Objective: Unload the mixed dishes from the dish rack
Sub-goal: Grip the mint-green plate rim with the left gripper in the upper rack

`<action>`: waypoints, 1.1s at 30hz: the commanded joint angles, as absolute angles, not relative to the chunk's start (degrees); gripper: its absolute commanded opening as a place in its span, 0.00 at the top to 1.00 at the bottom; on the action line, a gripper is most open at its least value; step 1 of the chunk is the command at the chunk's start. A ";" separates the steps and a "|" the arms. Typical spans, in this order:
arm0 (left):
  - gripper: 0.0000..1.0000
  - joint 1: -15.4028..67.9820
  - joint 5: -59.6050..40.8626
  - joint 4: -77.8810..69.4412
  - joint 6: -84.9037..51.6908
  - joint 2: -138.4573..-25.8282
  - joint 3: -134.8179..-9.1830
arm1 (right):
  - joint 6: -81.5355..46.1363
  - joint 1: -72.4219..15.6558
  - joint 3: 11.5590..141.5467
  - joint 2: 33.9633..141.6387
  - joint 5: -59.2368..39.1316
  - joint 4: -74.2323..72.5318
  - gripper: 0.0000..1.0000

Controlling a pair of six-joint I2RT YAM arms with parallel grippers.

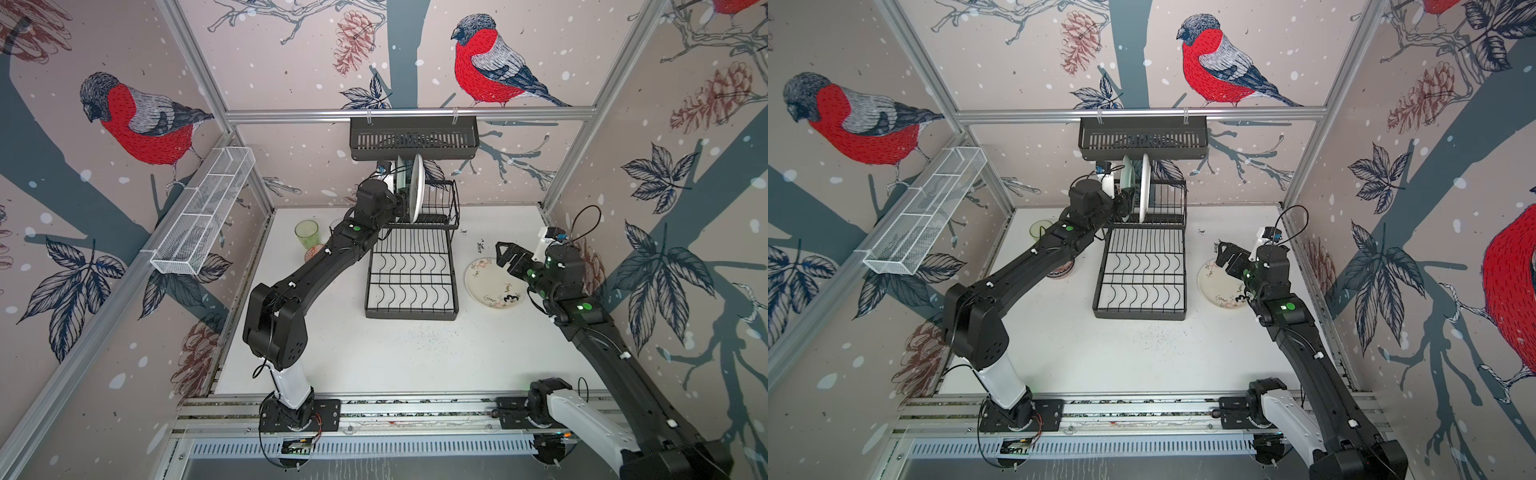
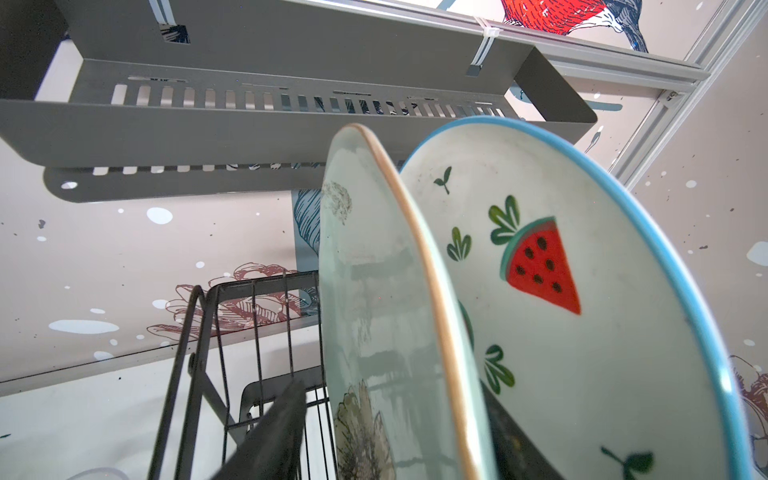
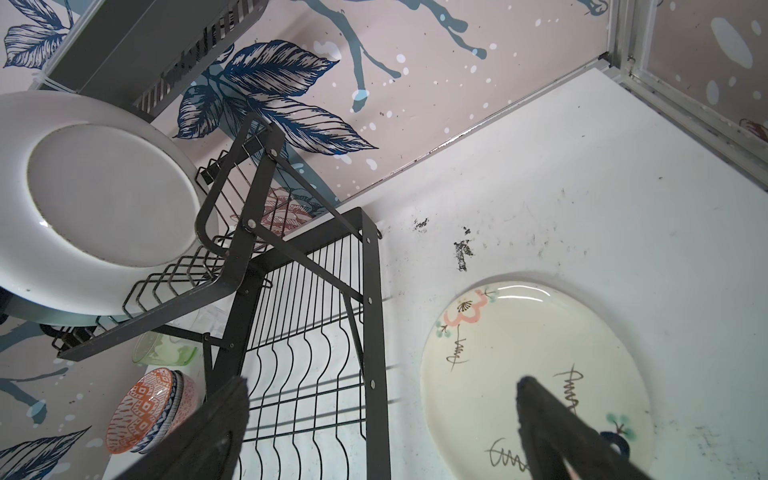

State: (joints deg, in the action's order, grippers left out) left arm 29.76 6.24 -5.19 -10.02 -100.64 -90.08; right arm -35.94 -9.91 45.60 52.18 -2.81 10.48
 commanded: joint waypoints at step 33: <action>1.00 29.91 7.50 -6.77 -6.50 -103.63 -94.06 | -35.97 -8.79 42.88 51.03 -1.74 9.81 0.00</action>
